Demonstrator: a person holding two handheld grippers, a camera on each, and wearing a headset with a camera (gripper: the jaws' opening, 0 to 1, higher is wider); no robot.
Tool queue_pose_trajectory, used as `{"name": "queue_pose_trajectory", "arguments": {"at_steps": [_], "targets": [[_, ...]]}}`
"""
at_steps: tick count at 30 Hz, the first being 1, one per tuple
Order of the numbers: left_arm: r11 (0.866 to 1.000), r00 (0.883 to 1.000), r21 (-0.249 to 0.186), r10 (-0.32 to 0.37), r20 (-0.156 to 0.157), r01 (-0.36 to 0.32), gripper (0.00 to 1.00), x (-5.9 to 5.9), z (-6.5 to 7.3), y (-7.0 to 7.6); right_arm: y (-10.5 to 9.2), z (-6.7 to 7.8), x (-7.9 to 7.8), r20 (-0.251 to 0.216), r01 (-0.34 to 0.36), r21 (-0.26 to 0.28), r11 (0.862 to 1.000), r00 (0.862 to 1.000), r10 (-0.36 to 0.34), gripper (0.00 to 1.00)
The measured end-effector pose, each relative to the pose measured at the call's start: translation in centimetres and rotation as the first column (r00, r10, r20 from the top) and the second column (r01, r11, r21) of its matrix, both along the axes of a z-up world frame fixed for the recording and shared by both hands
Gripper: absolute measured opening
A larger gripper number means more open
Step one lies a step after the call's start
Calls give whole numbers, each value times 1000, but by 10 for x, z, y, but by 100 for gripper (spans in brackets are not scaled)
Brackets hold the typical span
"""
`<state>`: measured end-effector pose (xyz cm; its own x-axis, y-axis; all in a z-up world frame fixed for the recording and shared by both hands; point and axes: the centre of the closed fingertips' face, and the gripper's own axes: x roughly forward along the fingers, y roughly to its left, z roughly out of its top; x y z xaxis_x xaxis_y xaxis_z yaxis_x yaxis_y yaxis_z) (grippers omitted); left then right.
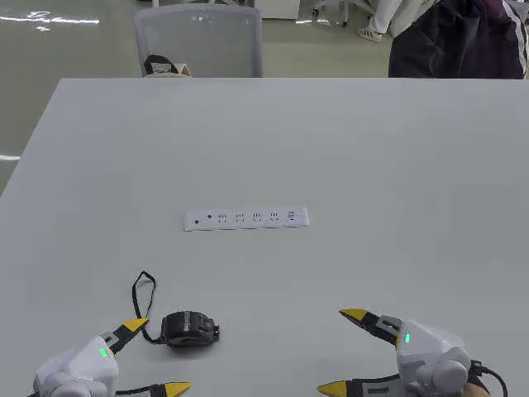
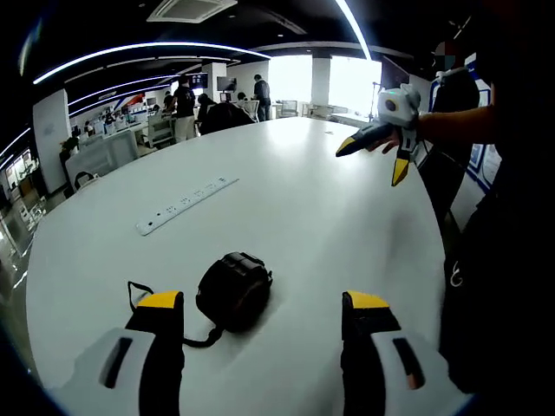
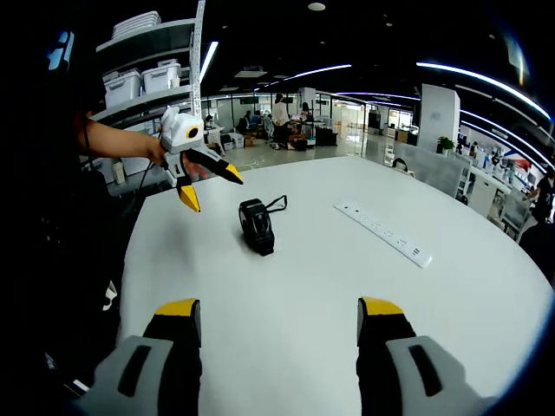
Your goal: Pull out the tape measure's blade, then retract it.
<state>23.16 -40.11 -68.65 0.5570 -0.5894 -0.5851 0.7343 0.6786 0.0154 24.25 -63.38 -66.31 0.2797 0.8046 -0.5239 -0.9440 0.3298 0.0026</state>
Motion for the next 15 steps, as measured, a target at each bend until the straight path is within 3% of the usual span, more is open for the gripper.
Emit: {"name": "queue_pose_trajectory", "arguments": {"at_steps": [8,15], "targets": [[997,997,35,-73,-5,73,66,15,-12,2,10,-14,13,12,-47,-18,999,999,47,66],[985,988,78,-152,-13,152,62,27,-21,1,21,-26,21,14,-91,-29,995,996,91,61]]}}
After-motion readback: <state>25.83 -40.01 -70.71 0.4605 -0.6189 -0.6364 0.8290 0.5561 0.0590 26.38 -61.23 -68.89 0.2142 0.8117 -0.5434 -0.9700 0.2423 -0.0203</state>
